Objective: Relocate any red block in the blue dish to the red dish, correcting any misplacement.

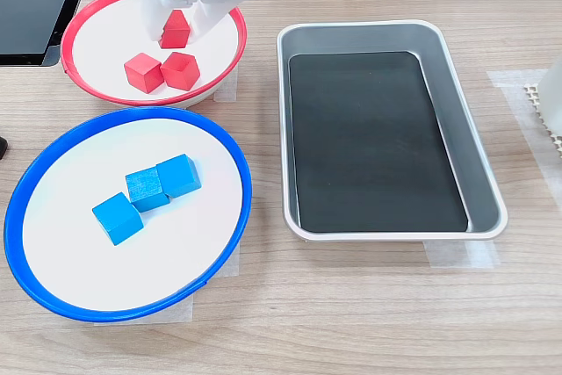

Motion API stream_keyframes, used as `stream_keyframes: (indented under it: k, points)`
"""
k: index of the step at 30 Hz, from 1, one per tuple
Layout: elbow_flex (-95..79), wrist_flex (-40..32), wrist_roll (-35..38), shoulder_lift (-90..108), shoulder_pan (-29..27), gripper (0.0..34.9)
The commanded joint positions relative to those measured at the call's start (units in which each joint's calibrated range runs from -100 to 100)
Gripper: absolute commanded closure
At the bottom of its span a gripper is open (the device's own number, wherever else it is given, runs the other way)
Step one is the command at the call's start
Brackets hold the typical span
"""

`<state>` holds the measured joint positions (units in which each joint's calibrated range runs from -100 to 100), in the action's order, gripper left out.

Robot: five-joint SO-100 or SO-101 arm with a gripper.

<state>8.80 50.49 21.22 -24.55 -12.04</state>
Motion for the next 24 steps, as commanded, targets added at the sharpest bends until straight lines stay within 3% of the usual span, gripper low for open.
stream_keyframes:
  k: [1,10,19,24]
  points:
    - [0.3,-1.3,0.5,0.5,-1.3,34.6]
    - [3.3,-2.6,1.7,-3.5,-4.5,34.6]
    - [4.4,-5.1,1.8,-5.3,-4.1,34.6]
    - [5.9,-5.3,1.9,-6.3,-3.9,28.8]
